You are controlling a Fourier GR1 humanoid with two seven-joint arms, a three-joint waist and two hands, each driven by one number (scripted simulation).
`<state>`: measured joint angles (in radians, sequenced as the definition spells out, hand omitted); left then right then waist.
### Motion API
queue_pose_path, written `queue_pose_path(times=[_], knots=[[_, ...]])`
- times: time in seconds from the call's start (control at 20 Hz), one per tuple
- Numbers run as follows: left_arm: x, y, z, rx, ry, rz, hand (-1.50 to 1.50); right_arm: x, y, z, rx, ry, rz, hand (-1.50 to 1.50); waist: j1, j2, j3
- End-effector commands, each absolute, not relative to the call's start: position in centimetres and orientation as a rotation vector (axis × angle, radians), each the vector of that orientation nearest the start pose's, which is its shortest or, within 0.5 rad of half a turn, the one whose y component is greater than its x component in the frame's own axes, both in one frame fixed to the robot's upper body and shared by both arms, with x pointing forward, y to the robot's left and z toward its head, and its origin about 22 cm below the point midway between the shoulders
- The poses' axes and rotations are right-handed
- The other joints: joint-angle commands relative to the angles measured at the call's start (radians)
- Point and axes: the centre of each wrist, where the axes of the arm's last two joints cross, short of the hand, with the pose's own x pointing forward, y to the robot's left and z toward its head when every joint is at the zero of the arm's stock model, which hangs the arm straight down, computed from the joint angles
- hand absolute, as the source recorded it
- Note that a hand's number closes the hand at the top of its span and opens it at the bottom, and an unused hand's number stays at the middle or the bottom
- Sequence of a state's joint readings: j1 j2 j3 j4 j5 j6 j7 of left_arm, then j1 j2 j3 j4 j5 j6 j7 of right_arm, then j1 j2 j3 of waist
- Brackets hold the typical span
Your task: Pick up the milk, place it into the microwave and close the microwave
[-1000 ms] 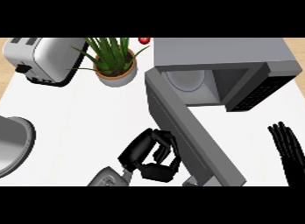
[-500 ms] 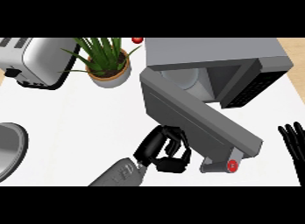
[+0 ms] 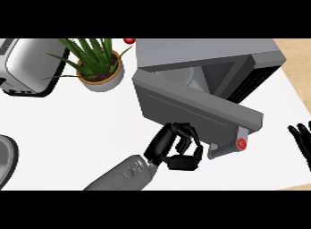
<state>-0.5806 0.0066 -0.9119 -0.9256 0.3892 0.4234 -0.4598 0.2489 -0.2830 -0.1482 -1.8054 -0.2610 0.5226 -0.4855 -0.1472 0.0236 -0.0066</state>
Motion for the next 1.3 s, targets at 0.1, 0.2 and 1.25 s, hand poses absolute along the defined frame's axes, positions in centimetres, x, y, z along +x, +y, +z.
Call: queue_pose_path(times=[0.1, 0.2, 1.25], knots=[[28.4, 1.3, -1.4, -0.313, -1.842, -0.45, 1.5, 18.5, -33.2, 5.5, 0.35, -2.053, 0.358, -1.5, -0.036, 0.011, 0.0], [28.1, 1.4, -1.7, -0.27, -1.852, -0.387, 1.5, 18.7, -33.1, 6.6, 0.342, -2.058, 0.384, -1.5, -0.042, 0.012, -0.002], [33.1, 0.5, 3.5, -0.055, -1.803, -0.025, -1.5, 21.0, -37.4, 17.7, -0.154, -2.258, 0.75, 1.5, -0.12, 0.042, 0.001]])
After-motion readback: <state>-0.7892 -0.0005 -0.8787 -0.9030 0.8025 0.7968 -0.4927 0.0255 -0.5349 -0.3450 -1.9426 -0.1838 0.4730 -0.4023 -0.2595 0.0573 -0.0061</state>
